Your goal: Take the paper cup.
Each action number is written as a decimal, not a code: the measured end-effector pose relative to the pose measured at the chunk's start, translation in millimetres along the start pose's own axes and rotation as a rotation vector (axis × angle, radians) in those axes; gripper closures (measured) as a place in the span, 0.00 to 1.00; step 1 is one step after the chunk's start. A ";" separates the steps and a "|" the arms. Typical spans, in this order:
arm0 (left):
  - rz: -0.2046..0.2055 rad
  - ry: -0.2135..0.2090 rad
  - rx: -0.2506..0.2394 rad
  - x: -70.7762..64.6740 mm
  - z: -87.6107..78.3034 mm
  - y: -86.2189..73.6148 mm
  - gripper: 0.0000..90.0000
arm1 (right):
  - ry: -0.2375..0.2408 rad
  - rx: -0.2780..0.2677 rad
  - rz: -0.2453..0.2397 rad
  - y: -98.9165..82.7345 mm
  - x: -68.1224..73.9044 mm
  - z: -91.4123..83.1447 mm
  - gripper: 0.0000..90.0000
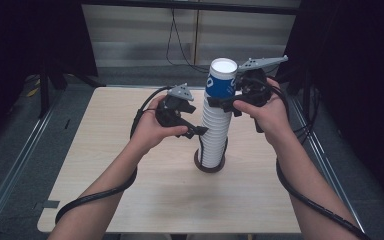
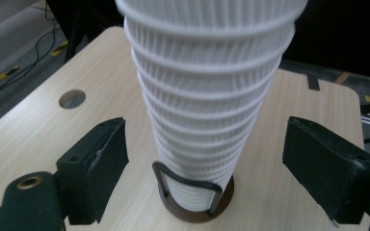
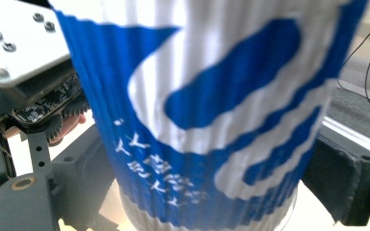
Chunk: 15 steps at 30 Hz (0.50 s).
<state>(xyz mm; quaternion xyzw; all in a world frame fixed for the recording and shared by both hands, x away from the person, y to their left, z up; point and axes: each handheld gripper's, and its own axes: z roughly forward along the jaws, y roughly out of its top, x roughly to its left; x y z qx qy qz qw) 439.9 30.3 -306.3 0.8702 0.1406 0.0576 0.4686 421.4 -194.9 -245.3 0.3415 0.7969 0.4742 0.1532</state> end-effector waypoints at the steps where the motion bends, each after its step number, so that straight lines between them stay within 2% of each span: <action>1: 0.013 0.010 -0.014 -0.4 -1.0 6.3 0.17 | 0.000 0.000 0.000 0.1 0.2 0.0 0.14; 4: 0.009 0.004 -0.031 -1.1 -1.8 11.5 0.18 | -0.001 0.001 -0.002 0.1 0.3 -0.1 0.14; 8: 0.028 0.018 -0.047 -1.9 -1.0 19.1 0.18 | -0.002 0.001 -0.001 0.0 0.4 -0.3 0.15; 11: 0.000 0.019 -0.083 0.6 3.0 23.6 0.17 | -0.005 0.000 -0.003 -0.4 0.7 -0.5 0.15; 15: 0.000 0.006 -0.100 0.6 6.8 25.1 0.17 | -0.004 0.002 -0.003 -0.5 0.7 -1.4 0.15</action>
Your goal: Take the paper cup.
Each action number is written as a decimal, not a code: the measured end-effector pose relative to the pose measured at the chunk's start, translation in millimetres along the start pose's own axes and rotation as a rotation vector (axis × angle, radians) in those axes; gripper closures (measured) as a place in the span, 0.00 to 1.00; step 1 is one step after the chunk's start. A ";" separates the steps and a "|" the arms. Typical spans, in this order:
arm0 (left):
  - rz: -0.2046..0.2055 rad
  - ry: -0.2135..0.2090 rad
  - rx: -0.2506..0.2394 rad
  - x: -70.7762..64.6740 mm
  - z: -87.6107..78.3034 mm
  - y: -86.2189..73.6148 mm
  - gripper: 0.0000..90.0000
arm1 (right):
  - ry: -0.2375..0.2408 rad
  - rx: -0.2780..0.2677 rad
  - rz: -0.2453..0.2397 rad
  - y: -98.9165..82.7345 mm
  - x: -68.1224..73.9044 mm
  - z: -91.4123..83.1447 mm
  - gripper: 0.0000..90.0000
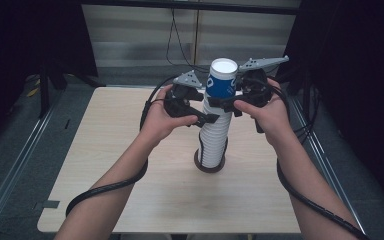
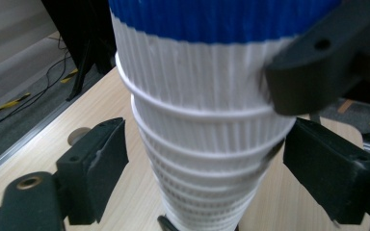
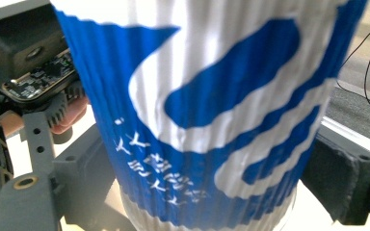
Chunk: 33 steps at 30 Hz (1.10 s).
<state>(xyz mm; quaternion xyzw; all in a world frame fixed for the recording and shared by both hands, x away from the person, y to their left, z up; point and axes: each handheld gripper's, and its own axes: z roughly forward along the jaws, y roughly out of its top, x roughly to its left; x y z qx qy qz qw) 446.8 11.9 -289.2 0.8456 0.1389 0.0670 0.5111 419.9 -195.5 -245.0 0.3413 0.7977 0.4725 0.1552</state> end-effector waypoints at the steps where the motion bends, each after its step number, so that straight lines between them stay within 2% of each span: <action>1: -0.001 -0.005 -0.002 -0.3 1.4 -0.1 0.18 | 0.000 0.001 -0.001 0.0 0.0 -0.2 0.15; 6: -0.004 -0.017 -0.017 -0.8 3.0 -1.2 0.20 | -0.002 -0.002 -0.006 -0.4 0.1 -1.5 0.15; 22: -0.014 -0.016 -0.017 0.3 2.5 -1.6 0.20 | -0.005 -0.012 -0.013 -0.6 0.4 -0.9 0.16; 31: -0.013 -0.015 -0.016 -0.9 3.3 -1.1 0.20 | -0.008 -0.040 -0.014 2.9 1.1 -6.9 0.18; 33: -0.012 -0.015 -0.015 -0.8 3.3 -1.0 0.20 | -0.008 -0.063 -0.011 4.8 1.5 -9.7 0.19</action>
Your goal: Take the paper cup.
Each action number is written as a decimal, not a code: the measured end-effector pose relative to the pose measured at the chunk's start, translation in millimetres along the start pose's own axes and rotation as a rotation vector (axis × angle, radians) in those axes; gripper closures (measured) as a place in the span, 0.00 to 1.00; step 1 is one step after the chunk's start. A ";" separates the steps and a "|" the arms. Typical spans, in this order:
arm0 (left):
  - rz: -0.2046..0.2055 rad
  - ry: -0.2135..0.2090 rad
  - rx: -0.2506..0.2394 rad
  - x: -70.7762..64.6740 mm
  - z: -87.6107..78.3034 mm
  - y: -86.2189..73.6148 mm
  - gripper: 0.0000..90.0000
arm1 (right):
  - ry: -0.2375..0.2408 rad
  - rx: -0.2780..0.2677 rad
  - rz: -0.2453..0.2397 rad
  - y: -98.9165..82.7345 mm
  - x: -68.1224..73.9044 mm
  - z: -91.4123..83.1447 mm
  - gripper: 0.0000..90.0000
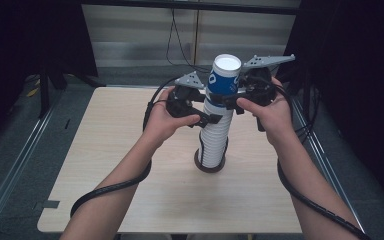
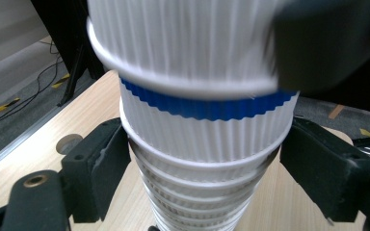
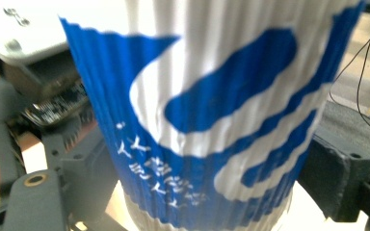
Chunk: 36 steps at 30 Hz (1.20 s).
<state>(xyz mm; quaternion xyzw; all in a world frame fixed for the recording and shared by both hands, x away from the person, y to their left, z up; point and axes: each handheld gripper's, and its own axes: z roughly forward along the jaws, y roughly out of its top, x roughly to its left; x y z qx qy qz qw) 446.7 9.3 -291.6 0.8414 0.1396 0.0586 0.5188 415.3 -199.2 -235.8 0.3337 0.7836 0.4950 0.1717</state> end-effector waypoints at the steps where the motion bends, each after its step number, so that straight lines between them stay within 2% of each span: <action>1: 0.000 0.000 0.001 0.0 0.0 0.1 0.20 | 0.002 -0.006 0.001 1.5 0.0 -1.5 0.19; 11: -0.004 0.003 -0.003 0.8 0.0 -0.3 0.20 | -0.004 -0.014 -0.012 10.5 1.1 -9.8 0.21; 22: -0.006 -0.001 -0.006 1.9 -0.5 -0.9 0.20 | -0.001 -0.025 -0.019 16.2 1.3 -11.3 0.23; 36: -0.011 -0.001 -0.004 1.2 -0.1 -0.4 0.20 | 0.007 -0.067 -0.015 26.8 2.4 -21.0 0.24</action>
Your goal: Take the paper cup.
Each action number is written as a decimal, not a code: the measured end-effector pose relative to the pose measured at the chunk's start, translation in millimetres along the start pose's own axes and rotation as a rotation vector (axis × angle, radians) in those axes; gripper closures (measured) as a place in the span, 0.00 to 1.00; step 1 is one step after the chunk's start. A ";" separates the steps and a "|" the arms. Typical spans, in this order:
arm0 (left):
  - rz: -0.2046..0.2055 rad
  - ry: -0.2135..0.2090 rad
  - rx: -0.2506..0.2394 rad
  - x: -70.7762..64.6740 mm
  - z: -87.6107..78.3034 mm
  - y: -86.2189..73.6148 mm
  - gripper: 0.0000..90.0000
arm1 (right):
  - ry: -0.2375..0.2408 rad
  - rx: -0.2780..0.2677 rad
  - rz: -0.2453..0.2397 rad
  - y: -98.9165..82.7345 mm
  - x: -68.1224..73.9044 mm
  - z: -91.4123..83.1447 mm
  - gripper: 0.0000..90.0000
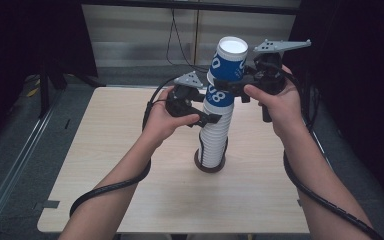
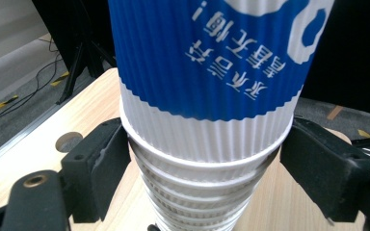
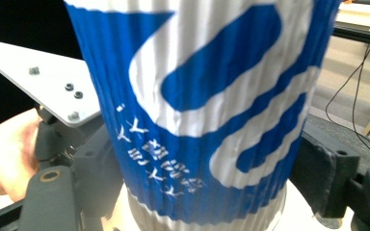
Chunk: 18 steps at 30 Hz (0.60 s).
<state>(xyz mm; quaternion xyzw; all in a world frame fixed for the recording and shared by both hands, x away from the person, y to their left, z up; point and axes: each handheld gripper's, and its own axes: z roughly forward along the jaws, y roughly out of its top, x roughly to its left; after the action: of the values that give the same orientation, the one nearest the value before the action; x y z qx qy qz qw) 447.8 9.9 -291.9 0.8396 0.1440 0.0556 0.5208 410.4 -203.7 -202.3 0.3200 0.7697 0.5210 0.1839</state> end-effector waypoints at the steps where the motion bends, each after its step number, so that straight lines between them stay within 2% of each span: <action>1: 0.001 0.001 0.000 -0.2 0.1 0.1 0.20 | -0.002 -0.003 -0.001 0.7 0.4 -0.6 0.24; 18: 0.005 0.001 0.005 -1.9 0.7 1.1 0.20 | -0.004 -0.038 -0.005 8.8 1.1 -6.4 0.24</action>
<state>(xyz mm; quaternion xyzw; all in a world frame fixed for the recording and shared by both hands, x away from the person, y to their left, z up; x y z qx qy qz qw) 446.4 8.3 -291.1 0.8412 0.1424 0.0570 0.5185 408.3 -205.1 -191.6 0.3155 0.7599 0.5346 0.1927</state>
